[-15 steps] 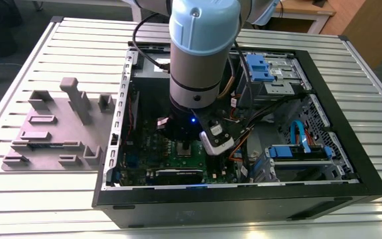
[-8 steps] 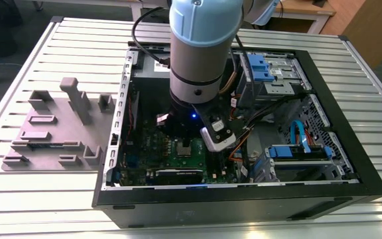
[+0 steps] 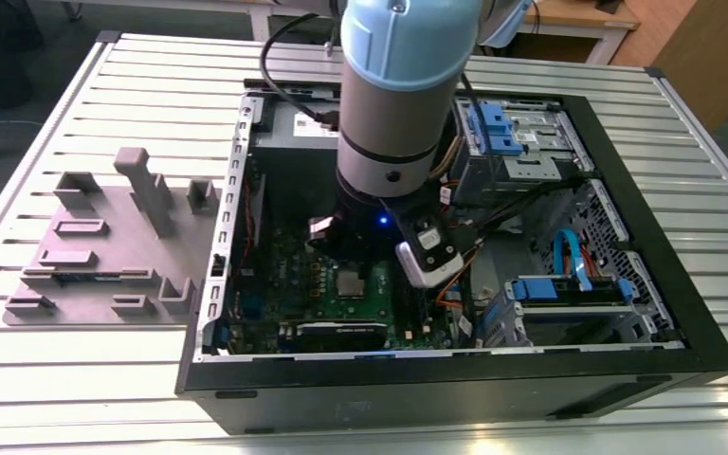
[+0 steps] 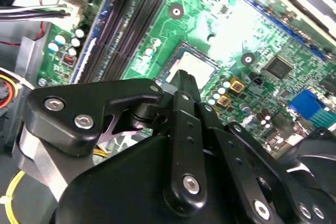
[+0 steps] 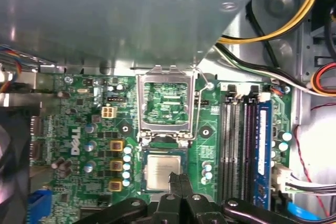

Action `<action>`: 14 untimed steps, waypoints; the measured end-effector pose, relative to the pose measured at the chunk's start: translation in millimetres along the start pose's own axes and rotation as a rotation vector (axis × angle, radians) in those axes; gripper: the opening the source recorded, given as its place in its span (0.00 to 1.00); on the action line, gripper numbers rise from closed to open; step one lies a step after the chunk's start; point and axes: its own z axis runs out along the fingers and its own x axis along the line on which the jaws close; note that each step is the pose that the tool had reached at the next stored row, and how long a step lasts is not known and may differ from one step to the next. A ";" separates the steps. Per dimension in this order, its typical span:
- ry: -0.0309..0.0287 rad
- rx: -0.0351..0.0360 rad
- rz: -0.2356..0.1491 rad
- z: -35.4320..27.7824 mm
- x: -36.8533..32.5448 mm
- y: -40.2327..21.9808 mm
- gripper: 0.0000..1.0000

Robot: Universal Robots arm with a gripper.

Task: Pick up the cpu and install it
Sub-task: 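Close the cpu cover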

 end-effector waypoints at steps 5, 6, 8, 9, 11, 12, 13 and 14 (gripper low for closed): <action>0.0003 -0.0004 -0.012 0.8 -6.2 0.3 0.11; 0.0003 -0.0005 -0.020 0.8 -6.3 0.3 0.11; -0.0007 -0.0028 -0.043 1.2 -6.4 0.3 0.11; -0.0013 -0.0040 -0.055 1.3 -6.4 0.3 0.11; -0.0043 -0.0082 -0.075 1.4 -6.5 0.3 0.11; -0.0074 -0.0123 -0.084 1.4 -6.5 0.3 0.11; -0.0121 -0.0187 -0.092 1.5 -6.5 0.3 0.11; -0.0162 -0.0257 -0.099 1.5 -6.5 0.3 0.11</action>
